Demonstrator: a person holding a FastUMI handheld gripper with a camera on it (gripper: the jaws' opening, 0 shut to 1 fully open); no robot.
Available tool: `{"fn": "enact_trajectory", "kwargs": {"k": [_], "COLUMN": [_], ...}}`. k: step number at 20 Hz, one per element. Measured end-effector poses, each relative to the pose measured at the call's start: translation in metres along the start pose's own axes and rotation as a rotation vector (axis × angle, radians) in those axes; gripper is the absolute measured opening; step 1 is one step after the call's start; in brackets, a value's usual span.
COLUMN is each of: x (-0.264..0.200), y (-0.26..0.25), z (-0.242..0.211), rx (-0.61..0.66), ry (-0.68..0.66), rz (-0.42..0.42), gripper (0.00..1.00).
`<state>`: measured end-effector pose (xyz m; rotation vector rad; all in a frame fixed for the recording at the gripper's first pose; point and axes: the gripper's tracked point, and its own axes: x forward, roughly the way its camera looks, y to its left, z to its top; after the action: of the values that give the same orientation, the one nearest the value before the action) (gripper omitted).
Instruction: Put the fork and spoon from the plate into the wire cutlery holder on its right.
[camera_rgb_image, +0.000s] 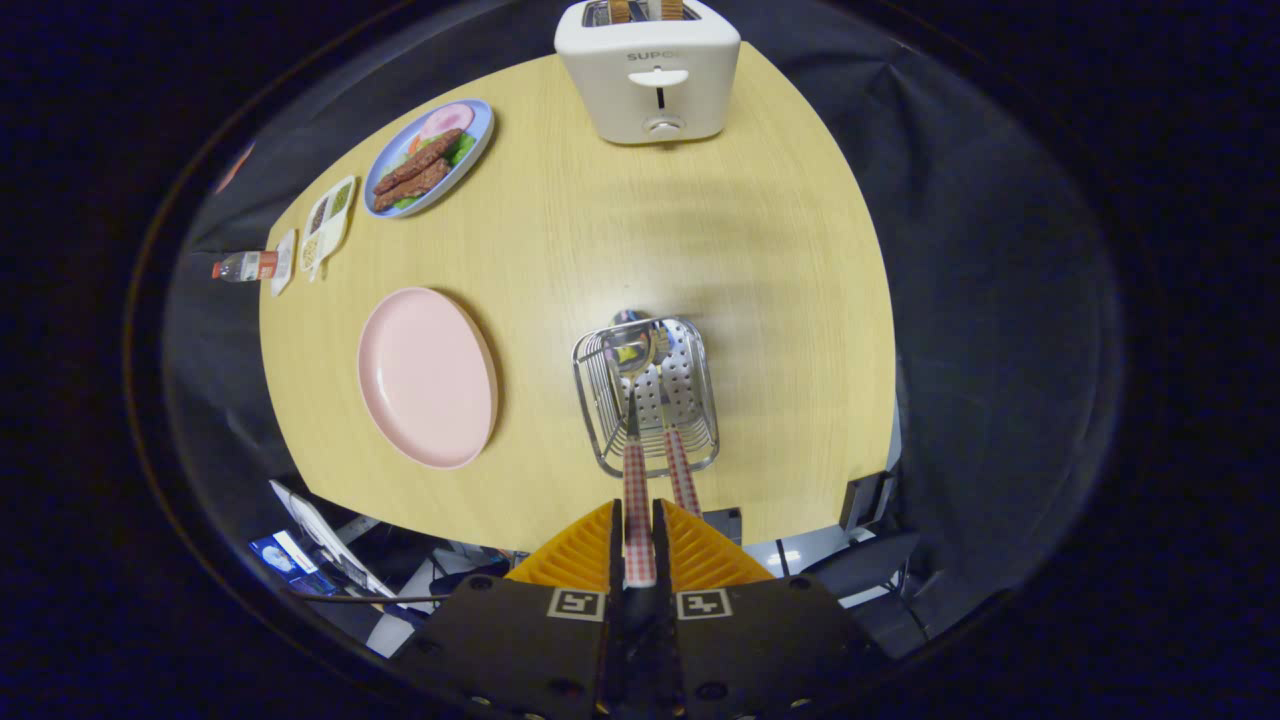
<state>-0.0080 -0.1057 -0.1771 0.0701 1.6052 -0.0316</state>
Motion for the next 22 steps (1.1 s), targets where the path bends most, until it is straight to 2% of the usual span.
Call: {"fn": "enact_trajectory", "kwargs": {"k": [2, 5, 6, 7, 10, 13, 15, 17, 19, 22], "x": [-0.004, -0.007, -0.009, -0.013, -0.032, -0.059, -0.085, -0.114, -0.145, -0.189], "y": [0.001, 0.004, 0.004, 0.006, 0.015, 0.028, 0.045, 0.053, 0.055, 0.069], "z": [-0.004, -0.004, -0.003, 0.001, 0.016, 0.030, 0.039, 0.043, 0.040, 0.028], "rx": [-0.011, -0.026, -0.033, -0.050, -0.128, -0.155, -0.131, -0.137, -0.162, -0.182], "ry": [0.001, -0.029, -0.050, -0.088, -0.259, -0.467, -0.638, -0.831, -1.008, -1.222], "rz": [0.002, 0.011, 0.009, 0.015, 0.018, 0.053, 0.136, 0.166, 0.161, 0.184], "gripper": [0.07, 0.07, 0.07, 0.11, 0.50, 0.84, 0.98, 0.97, 0.97, 0.97]}}
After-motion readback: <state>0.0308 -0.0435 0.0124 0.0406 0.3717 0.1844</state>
